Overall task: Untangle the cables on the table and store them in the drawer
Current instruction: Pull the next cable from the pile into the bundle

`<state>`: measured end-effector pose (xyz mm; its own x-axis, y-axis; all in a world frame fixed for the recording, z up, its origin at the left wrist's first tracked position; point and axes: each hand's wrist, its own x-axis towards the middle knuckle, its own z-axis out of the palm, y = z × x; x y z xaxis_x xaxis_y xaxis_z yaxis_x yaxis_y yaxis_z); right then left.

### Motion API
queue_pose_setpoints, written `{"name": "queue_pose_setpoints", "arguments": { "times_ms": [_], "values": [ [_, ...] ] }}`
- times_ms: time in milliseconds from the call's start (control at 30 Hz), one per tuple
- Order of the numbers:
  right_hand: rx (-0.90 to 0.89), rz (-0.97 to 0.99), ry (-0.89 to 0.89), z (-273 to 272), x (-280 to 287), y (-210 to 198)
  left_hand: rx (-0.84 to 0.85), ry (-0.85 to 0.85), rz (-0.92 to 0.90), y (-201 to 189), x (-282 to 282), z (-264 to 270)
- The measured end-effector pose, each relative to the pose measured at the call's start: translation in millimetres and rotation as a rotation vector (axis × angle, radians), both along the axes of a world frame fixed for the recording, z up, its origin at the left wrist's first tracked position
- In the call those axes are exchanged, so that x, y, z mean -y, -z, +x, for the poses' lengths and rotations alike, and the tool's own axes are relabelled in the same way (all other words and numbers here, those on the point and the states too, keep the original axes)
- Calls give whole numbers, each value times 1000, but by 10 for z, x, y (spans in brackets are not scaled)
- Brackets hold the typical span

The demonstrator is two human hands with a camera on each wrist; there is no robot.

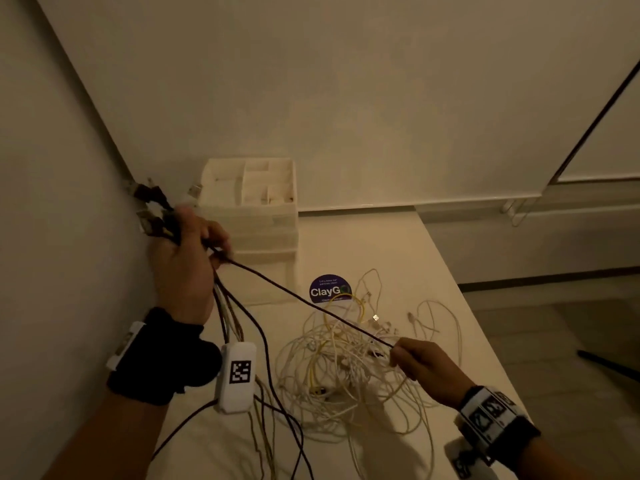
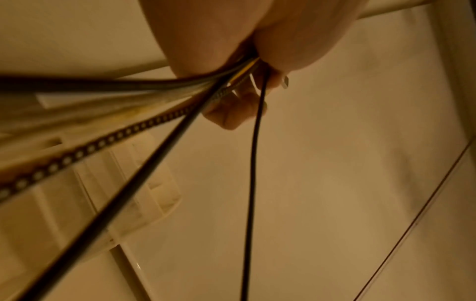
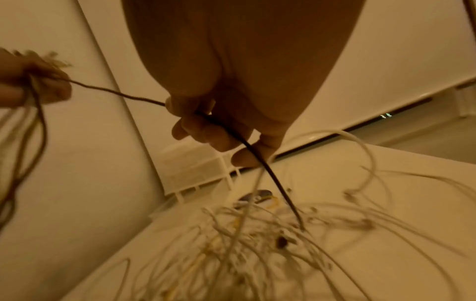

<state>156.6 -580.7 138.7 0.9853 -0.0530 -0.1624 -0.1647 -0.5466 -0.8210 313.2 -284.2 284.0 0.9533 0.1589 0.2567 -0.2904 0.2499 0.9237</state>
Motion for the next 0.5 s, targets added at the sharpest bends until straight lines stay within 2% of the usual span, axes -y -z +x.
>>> {"name": "queue_pose_setpoints", "arguments": {
  "times_ms": [100,167,233,333,433,500],
  "values": [
    [6,-36,90,-3,64,118,-3,55,-93,-113,-5,-58],
    [60,-18,158,89,9,48,1,122,-126,-161,31,-103],
    [134,17,196,213,-59,-117,-43,250,-82,-167,109,-173],
    [227,112,123,359,-148,-479,-14,428,214,-74,344,-408],
    [255,127,-20,448,-264,-838,90,447,574,156,639,-575],
    [281,168,-79,480,-330,-1010,111,442,693,293,802,-603]
  ]
}}
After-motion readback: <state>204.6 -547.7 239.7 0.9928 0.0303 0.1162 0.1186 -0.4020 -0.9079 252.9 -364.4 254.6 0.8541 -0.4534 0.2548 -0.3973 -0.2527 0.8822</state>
